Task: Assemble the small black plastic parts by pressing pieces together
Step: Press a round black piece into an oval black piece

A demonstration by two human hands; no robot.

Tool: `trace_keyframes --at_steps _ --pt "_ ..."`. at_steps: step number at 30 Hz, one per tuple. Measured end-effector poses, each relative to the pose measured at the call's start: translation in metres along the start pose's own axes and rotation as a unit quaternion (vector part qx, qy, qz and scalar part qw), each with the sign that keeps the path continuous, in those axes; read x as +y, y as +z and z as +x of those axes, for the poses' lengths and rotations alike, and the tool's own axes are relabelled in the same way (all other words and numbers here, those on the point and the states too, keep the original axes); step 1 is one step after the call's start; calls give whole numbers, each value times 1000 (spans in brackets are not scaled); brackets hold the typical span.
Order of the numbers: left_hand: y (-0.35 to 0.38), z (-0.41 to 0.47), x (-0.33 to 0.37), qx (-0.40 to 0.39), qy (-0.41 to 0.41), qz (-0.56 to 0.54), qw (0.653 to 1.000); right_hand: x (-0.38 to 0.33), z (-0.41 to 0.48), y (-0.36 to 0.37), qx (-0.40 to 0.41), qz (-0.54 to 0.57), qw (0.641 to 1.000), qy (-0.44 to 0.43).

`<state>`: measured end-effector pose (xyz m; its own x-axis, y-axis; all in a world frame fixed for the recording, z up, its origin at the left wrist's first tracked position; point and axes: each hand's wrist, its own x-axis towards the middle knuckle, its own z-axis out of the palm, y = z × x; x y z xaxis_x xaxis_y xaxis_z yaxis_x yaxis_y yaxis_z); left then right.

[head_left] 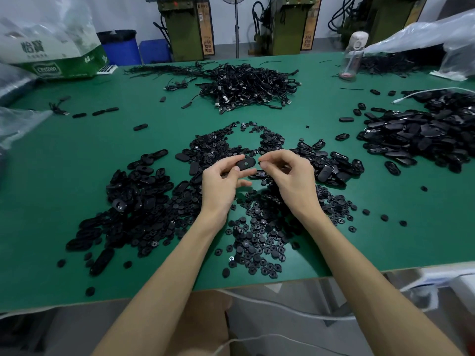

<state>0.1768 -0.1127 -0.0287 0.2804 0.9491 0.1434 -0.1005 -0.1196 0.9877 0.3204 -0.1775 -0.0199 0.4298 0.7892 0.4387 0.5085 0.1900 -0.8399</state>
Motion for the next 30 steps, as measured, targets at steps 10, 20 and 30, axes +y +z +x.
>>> trace_keyframes --at_steps 10,20,30 --pt "2 -2 -1 -21 31 26 999 1 -1 5 -4 -41 999 -20" --pt "3 -6 3 -49 49 45 997 0 -1 3 9 -59 998 -27" --pt "-1 -3 -2 -4 30 11 999 0 -5 10 -51 -140 980 -135"
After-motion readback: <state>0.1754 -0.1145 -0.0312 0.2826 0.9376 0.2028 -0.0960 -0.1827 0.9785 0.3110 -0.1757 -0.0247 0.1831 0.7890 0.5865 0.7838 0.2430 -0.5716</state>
